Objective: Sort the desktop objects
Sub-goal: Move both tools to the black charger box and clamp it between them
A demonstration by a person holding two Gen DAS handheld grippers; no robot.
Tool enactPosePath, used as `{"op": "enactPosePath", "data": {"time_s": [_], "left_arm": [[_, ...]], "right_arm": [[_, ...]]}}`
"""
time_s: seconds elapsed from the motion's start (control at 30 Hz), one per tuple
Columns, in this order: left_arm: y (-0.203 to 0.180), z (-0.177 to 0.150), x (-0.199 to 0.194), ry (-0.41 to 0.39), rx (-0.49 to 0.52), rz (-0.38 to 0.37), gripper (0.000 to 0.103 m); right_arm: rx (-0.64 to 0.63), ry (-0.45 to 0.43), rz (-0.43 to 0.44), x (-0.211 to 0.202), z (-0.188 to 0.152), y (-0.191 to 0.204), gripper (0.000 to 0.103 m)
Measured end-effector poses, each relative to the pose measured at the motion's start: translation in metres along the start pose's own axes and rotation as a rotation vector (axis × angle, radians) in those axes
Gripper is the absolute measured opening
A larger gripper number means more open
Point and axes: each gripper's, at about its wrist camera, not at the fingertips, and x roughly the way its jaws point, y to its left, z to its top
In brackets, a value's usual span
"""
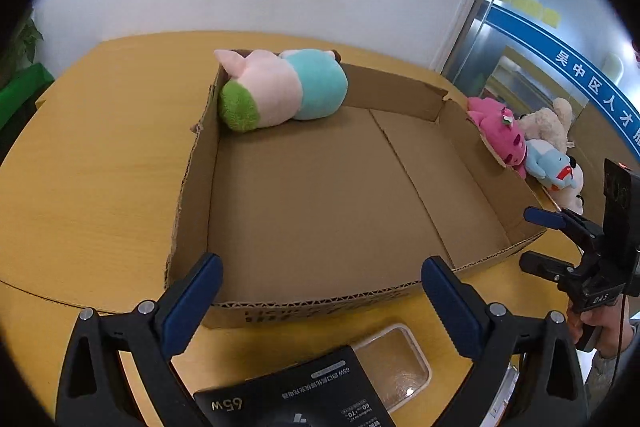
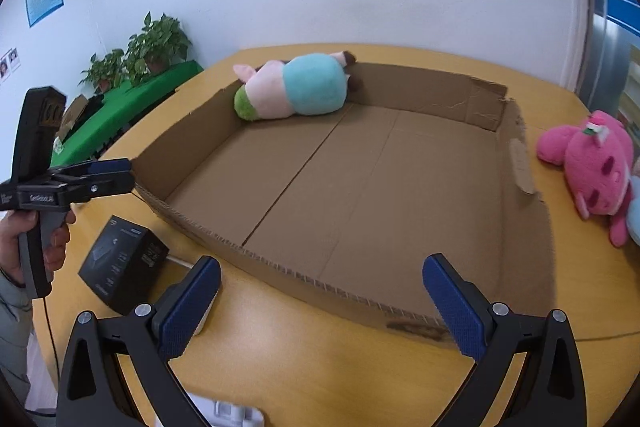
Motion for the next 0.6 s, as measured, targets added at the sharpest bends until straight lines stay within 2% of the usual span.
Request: {"op": "enactPosePath", "data": {"time_s": [0.17, 0.23, 0.3, 0.4, 0.5, 0.6], "left_arm": [[-0.003, -0.003, -0.004, 0.056, -0.023, 0.006, 0.099], [-0.005, -0.005, -0.005, 0.066, -0.016, 0.004, 0.099], [-0.008, -0.005, -0.010, 0.057, -0.011, 0.030, 0.099], [-0.012, -0.004, -0.032, -0.015, -0.009, 0.073, 0.099], [-0.022, -0.009, -0.070, -0.115, 0.003, 0.045, 0.099], [-0.026, -0.022, -0.094, -0.160, 0.022, 0.029, 0.099]], "right_arm": [[0.037, 0.073, 0.008, 0.026, -0.004, -0.009, 0.098], [0.033, 0.063, 0.025, 0.024, -0.009, -0.013, 0.098], [0.024, 0.058, 0.003, 0.018, -0.013, -0.015, 0.098], [0.039, 0.032, -0.013, 0.001, -0.017, -0.017, 0.099], [0.066, -0.018, 0.046, -0.027, -0.024, -0.010, 0.102], [0.045, -0.028, 0.134, -0.039, -0.033, 0.013, 0.103]]}}
